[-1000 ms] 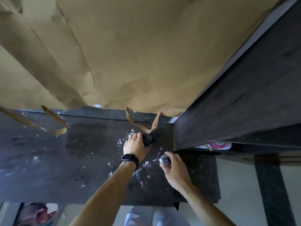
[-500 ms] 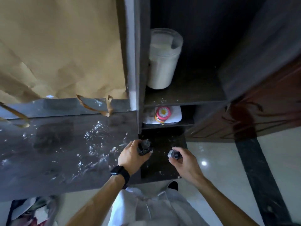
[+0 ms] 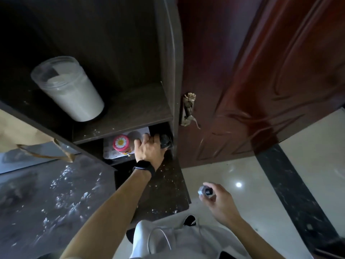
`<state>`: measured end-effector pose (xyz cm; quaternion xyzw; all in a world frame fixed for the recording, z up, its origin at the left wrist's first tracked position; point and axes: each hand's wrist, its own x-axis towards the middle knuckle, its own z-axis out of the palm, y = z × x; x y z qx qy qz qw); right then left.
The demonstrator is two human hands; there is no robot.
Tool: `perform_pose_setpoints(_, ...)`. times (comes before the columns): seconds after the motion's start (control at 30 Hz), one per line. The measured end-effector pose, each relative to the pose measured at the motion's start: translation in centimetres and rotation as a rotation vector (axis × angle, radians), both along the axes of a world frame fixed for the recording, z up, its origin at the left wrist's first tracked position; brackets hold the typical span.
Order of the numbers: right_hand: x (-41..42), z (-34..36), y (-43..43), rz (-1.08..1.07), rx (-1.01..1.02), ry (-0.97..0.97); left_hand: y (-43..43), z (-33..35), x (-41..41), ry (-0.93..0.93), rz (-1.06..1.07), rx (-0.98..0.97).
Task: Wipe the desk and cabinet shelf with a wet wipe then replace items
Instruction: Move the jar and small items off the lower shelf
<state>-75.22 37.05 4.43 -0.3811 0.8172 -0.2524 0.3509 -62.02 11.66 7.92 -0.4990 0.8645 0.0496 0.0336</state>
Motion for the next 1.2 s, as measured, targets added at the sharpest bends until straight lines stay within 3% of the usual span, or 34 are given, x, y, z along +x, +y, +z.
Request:
perform_pose_setpoints(0.1, -1.4, 0.0, -0.1, 0.0, -0.019, 0.011, -0.4, -0.3, -0.8, -0.047, 0.017, 0.031)
perform_pose_setpoints(0.27, -2.8, -0.4, -0.3, 0.01, -0.049, 0.026, -1.1, -1.3, -1.1, 0.036, 0.098, 0.144)
perform_pose_setpoints(0.43, -2.5, -1.2, -0.3, 0.023, -0.025, -0.01, 2.5, -1.5, 0.2, 0.172, 0.044, -0.008)
perform_pose_setpoints(0.6, -1.3, -2.0, -0.9, 0.066, -0.033, -0.025, 5.7, -3.2, 1.0, 0.035, -0.039, 0.024)
perform_pose_setpoints(0.83, -1.1, -1.8, -1.3, 0.091, -0.063, -0.028, 2.3, -2.1, -1.6, -0.051, -0.012, 0.035)
perform_pose_setpoints(1.2, -0.8, -1.8, -1.0, 0.099, -0.044, 0.044, 0.4, -1.4, -2.6, 0.002, 0.025, 0.178)
